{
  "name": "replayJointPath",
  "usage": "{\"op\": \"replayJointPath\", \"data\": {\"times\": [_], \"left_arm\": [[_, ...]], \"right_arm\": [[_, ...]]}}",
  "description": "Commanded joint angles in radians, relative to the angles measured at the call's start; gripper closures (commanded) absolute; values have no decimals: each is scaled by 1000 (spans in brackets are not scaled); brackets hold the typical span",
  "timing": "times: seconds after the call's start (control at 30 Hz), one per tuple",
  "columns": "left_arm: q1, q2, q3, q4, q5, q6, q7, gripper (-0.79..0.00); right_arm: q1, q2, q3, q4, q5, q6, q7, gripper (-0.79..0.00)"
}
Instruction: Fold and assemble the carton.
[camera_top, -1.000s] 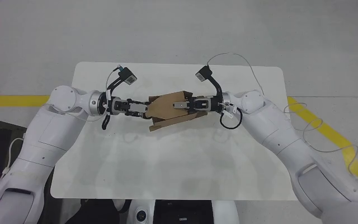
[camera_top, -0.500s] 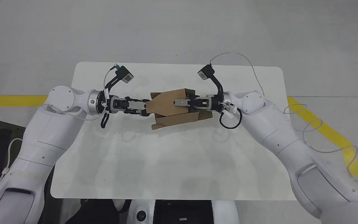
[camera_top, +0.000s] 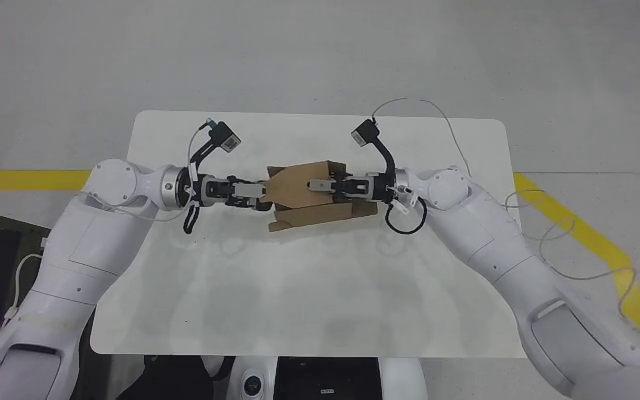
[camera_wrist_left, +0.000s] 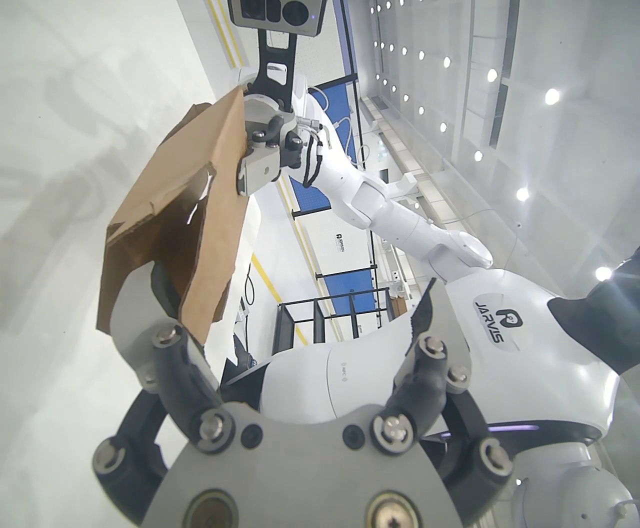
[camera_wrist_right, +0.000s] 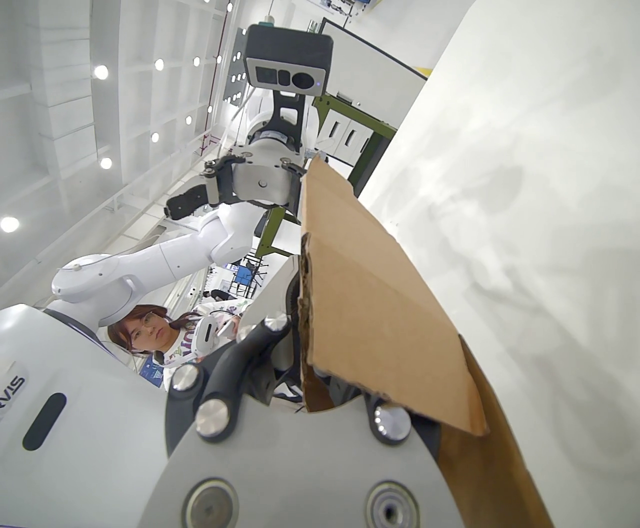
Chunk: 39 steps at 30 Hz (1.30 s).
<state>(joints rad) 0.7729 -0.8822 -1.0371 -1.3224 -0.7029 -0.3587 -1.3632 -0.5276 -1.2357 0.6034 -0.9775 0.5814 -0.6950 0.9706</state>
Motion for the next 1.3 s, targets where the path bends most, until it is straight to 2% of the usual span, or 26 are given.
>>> {"op": "replayJointPath", "data": {"times": [0.0, 0.6, 1.07, 1.27], "left_arm": [[4, -1, -5, -1, -12, 9, -4, -785], [-1, -18, -23, -59, -96, 65, -54, -785], [-15, -35, -9, -54, -53, 67, -47, -785], [-8, -33, -38, -42, -56, 63, -52, -785]], "right_arm": [[-7, -1, 7, -1, -14, 5, -14, 0], [-45, -30, 31, -29, -101, 32, -64, 0], [-54, -60, 38, -30, -90, 18, -14, 0], [-61, -61, 68, -19, -94, 12, -18, 0]]}}
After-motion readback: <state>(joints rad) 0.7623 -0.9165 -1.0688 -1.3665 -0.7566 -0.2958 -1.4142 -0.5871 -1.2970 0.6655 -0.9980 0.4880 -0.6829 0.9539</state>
